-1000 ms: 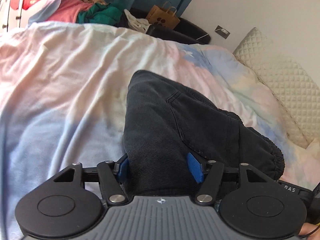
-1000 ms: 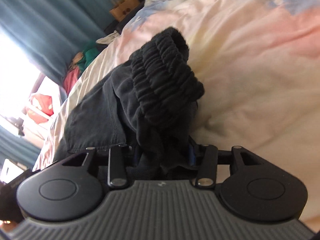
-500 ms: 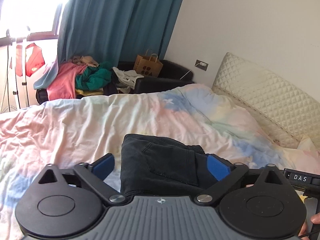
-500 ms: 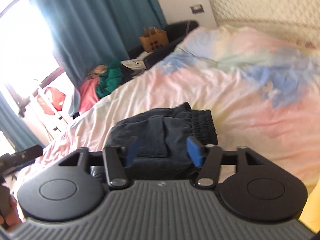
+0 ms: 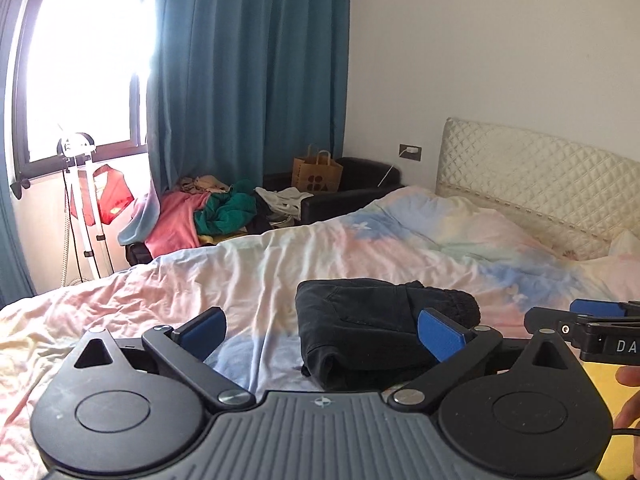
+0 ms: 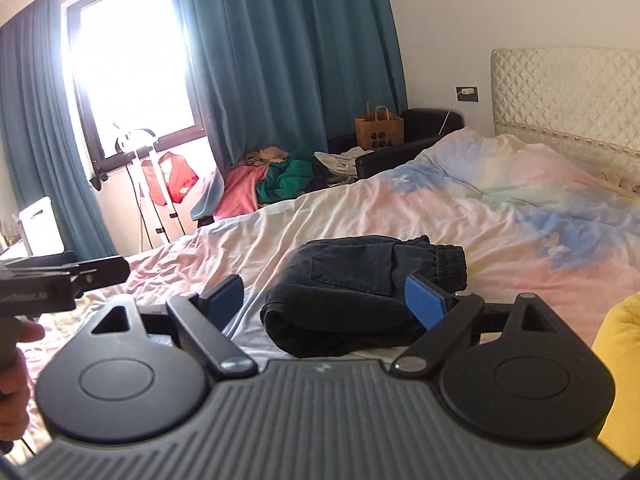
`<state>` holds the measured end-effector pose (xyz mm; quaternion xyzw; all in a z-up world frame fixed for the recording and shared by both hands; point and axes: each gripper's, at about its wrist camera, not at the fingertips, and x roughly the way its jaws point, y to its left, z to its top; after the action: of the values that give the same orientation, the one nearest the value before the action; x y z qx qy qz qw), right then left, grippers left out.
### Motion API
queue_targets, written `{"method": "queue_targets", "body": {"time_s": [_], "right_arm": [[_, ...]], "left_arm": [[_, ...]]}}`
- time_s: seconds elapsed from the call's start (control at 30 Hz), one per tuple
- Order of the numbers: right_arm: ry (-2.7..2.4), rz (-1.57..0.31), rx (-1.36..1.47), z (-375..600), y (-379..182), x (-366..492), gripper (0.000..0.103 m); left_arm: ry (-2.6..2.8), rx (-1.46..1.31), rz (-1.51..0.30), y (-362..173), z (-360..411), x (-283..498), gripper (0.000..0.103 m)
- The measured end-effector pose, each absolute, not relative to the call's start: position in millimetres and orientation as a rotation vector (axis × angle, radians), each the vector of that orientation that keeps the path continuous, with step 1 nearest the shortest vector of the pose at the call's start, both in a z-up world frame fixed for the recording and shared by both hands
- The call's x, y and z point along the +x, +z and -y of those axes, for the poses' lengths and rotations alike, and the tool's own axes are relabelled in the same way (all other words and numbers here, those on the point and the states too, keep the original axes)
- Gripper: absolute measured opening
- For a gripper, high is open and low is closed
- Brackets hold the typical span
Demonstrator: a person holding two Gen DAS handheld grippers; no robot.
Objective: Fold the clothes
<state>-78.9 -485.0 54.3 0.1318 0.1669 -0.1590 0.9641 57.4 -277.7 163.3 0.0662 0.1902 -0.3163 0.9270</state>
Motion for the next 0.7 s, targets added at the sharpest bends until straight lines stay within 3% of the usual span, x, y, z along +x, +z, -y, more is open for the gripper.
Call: {"method": "queue_targets", "body": {"time_s": [0.7], "right_arm": [[-0.427, -0.315, 0.130, 412.3, 7.5, -97.4, 0.089]], "left_arm": [[-0.634, 0.113, -0.370, 101.7, 236.7, 14.4, 0.103]]}}
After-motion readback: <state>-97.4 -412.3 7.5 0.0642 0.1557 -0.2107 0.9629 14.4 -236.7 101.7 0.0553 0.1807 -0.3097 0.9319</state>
